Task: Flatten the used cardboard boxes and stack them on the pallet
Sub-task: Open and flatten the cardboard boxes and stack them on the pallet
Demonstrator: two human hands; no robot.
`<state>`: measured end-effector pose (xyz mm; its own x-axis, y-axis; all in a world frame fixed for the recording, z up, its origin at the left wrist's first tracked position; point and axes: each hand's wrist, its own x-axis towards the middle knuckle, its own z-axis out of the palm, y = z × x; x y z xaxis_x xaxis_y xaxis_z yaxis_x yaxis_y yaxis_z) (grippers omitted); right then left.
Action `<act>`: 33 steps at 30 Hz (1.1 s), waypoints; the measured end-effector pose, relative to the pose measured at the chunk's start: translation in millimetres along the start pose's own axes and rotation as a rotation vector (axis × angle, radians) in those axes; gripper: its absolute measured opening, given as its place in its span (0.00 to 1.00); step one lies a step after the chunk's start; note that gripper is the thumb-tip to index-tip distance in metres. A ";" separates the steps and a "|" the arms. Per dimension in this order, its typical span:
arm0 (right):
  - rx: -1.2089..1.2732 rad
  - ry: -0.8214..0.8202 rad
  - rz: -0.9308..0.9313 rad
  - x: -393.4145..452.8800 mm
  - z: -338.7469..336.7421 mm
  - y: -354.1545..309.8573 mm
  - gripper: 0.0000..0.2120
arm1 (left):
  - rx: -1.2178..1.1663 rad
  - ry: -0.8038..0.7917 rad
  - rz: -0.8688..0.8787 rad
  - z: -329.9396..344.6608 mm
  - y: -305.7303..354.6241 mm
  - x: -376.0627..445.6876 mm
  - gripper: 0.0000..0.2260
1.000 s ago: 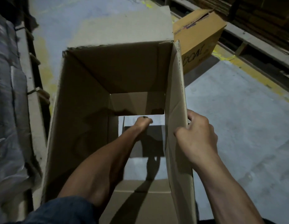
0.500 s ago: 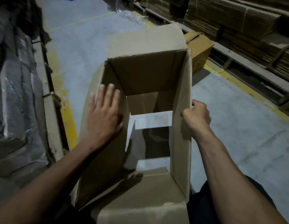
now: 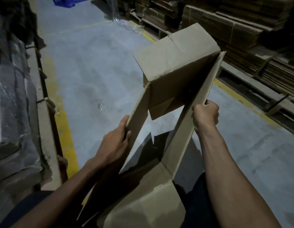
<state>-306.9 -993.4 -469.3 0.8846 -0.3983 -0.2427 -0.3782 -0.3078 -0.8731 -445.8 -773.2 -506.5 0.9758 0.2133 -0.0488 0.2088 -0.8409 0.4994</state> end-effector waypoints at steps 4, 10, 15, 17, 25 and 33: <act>-0.038 0.007 -0.026 0.0 -0.4 -2.2 0.14 | -0.133 -0.087 0.010 7.3 29.0 -18.9 0.27; -0.118 0.026 0.000 -6.6 12.5 1.0 0.18 | -0.163 -0.279 -0.037 53.2 56.9 -43.0 0.35; -0.135 0.033 0.007 -13.6 25.7 7.1 0.17 | -0.170 -0.106 -0.172 102.9 69.5 -43.6 0.47; -0.151 0.016 -0.013 -12.9 28.2 6.5 0.18 | -0.153 -0.082 -0.201 112.4 70.9 -39.9 0.41; -0.156 -0.134 -0.182 -20.0 40.0 -0.3 0.21 | -0.154 0.133 -0.276 120.6 78.7 -28.8 0.27; 0.197 -0.654 -0.376 -37.9 46.4 -6.6 0.32 | -0.214 0.421 -0.251 54.0 45.2 -10.6 0.08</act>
<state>-325.3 -936.1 -474.0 0.9481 0.3119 -0.0619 -0.0193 -0.1379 -0.9903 -443.2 -840.4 -530.2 0.7774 0.6132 0.1399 0.3714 -0.6271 0.6847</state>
